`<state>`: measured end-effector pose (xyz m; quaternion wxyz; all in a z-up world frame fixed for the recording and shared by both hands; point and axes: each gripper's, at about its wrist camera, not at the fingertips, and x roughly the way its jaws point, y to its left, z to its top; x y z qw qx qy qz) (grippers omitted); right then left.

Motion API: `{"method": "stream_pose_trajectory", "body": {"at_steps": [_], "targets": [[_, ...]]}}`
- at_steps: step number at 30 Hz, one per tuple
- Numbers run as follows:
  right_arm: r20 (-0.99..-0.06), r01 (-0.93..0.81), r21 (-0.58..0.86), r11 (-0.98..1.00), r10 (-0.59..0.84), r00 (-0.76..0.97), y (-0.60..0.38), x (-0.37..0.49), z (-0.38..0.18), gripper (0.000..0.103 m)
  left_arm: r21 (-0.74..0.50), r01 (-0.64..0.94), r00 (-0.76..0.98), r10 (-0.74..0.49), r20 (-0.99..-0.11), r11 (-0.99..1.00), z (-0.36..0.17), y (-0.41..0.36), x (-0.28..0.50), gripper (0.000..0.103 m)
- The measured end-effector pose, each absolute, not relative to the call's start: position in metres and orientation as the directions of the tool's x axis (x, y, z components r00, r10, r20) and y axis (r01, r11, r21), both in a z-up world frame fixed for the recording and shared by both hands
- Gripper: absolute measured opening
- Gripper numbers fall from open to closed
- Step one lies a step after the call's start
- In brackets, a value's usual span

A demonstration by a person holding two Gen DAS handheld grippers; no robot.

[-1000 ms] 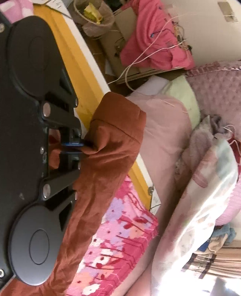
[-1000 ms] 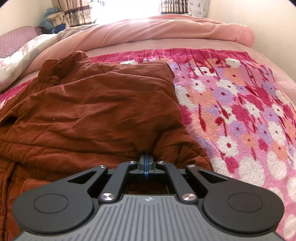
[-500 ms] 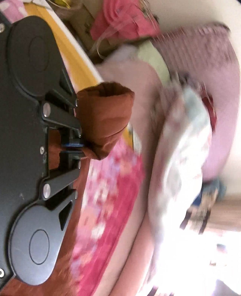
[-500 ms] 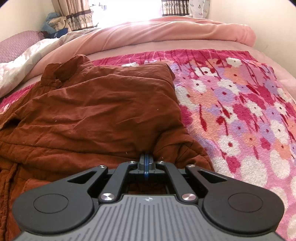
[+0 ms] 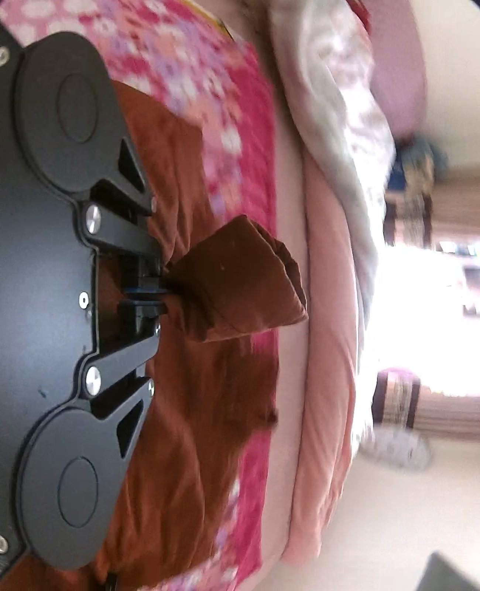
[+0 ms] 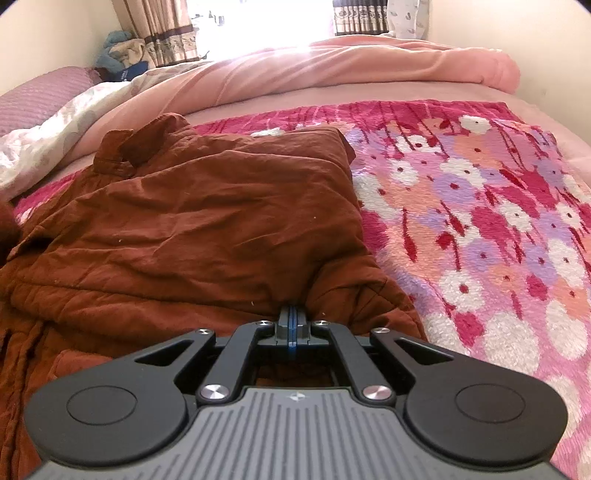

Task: Fold large clothes
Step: 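Lift the held sleeve with the left tool and carry it across the jacket front, then lower the sleeve onto the jacket front and open the left tool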

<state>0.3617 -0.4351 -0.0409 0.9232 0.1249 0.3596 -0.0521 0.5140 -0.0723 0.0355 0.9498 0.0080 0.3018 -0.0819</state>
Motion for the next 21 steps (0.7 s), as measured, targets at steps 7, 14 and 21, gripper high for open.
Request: {"method": "stream_pose_trajectory", "body": {"at_steps": [7, 14, 21], "targets": [[-0.652, 0.156, 0.24, 0.958, 0.04, 0.757, -0.443, 0.358, -0.044, 0.0, 0.008, 0.315, 0.771, -0.251, -0.585, 0.949, 0.028, -0.186, 0.505, 0.002], [-0.645, 0.134, 0.262, 0.956, 0.07, 0.761, -0.448, 0.356, -0.044, 0.0, 0.021, 0.356, 0.708, -0.256, -0.658, 0.934, -0.026, -0.231, 0.505, 0.003], [-0.625, 0.079, 0.295, 0.952, 0.13, 0.77, -0.448, 0.353, -0.034, 0.031, -0.118, 0.383, 0.664, -0.362, -0.655, 0.916, 0.003, -0.185, 0.49, 0.017]]}}
